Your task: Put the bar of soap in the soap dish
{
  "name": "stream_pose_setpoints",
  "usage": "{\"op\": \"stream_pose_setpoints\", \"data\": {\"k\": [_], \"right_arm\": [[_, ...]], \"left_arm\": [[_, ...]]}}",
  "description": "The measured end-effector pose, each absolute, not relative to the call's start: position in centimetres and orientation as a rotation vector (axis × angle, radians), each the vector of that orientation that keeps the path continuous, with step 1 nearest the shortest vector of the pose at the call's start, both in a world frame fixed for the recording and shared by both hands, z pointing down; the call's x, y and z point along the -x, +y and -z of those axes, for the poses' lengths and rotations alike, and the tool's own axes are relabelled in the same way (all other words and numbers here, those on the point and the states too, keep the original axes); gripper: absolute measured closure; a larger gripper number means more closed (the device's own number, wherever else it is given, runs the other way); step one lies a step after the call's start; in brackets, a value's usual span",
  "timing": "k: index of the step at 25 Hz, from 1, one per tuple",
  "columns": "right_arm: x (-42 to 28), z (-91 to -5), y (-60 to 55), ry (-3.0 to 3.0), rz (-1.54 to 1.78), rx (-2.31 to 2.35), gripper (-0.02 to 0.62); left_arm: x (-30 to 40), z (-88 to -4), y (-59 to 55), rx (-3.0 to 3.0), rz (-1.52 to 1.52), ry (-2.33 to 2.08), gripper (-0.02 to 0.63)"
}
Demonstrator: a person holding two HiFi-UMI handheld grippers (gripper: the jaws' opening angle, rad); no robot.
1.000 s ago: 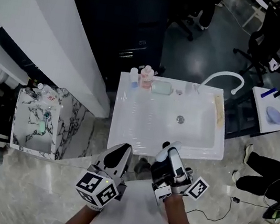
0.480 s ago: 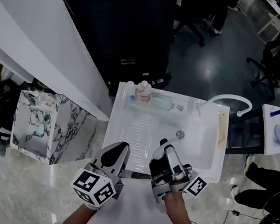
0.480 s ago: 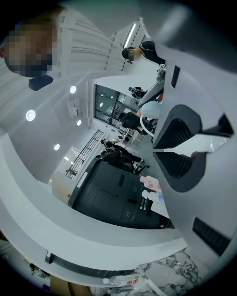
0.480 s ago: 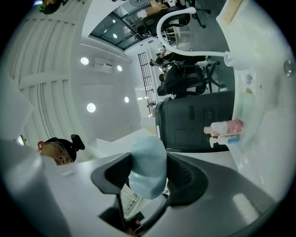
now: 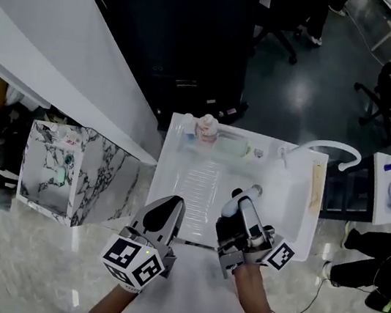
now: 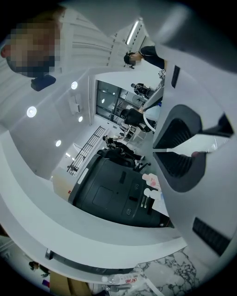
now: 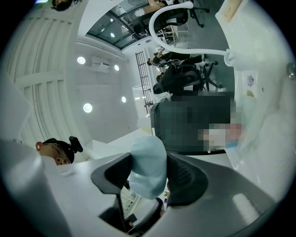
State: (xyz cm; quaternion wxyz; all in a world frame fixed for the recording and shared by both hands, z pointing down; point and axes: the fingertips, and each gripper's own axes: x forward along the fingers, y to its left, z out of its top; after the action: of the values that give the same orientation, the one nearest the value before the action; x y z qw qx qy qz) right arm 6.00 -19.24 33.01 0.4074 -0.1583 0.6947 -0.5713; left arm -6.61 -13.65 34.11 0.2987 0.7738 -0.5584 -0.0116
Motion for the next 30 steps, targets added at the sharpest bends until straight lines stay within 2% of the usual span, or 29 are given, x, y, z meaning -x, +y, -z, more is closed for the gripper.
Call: {"op": "stream_pose_setpoints", "data": {"k": [16,30], "right_arm": [[-7.0,-37.2,-24.7,1.747,1.450,0.545,0.353],[-5.9,-44.4,-31.7,1.790,1.454,0.515,0.354]], "left_arm": [[4.9,-37.2,-18.7,-2.074,-0.040,-1.380,0.577],[4.9,-42.4,-24.0,-2.047,-0.140,-1.325,0.577]]}}
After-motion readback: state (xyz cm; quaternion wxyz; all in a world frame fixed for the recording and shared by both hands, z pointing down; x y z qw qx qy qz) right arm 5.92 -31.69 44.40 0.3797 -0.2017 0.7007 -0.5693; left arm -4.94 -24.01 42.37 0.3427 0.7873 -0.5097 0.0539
